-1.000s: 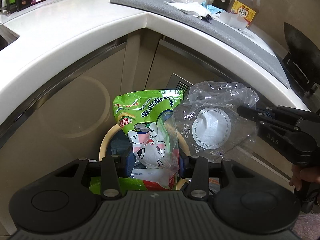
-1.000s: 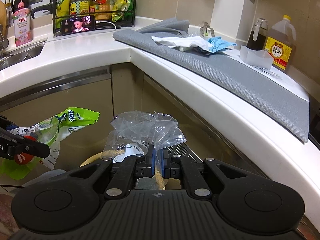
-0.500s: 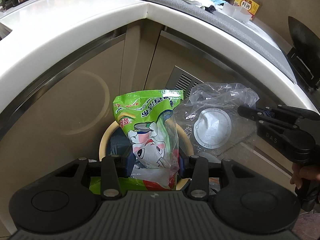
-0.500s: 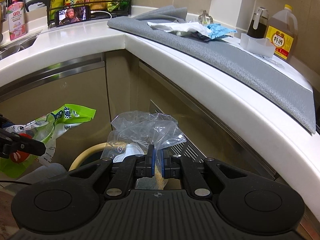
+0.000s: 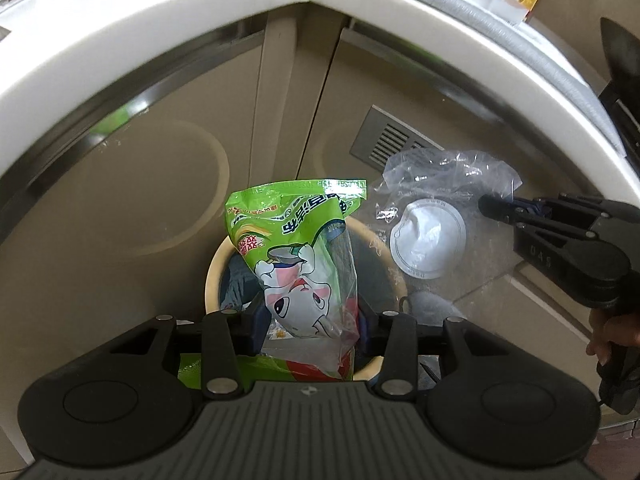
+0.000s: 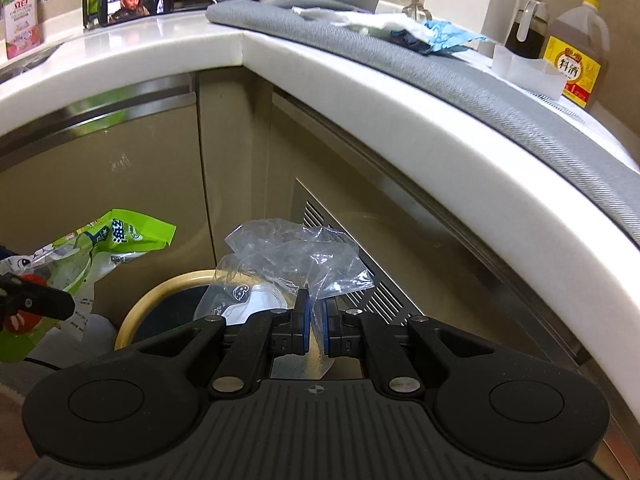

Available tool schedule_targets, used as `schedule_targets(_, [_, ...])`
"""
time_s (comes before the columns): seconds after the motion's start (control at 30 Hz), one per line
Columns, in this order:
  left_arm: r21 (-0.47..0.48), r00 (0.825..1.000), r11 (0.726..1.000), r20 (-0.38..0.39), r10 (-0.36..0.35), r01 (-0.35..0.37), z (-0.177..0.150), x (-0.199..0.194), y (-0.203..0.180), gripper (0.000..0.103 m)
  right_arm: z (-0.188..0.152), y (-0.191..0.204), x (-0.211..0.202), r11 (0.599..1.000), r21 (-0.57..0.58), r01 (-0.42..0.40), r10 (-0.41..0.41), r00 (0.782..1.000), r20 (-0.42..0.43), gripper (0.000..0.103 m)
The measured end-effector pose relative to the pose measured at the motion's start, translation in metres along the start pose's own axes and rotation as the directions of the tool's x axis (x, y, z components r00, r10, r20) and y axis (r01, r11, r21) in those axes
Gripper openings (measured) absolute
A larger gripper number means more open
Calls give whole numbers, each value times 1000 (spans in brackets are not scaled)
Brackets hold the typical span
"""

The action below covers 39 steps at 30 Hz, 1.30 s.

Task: Collect trash
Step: 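Open both grippers to drop the snack bag and wrap into the bin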

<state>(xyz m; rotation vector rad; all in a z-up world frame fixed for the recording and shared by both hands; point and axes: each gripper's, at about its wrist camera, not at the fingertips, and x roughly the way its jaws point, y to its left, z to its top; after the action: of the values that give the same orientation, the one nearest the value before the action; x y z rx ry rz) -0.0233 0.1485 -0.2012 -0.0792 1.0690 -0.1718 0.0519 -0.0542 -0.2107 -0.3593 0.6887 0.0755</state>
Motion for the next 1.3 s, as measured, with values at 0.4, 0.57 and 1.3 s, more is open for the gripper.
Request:
schedule_targets(0.4, [-2,991,1000,-132,-4,4,15,69,-20,47,1,11,52,999,-28,-40,37,995,-96,6])
schedule_targets(0.57, [6,984,1000,-180,-5,6,20,93,-31,47,0,9,71,999,-7,-47,45,987,-151,6])
schedule_targets(1.3, [-8,972,999,-235,30,-32,41,123,-43,103,3,14,99,997,70,-44,61,960,-272,63])
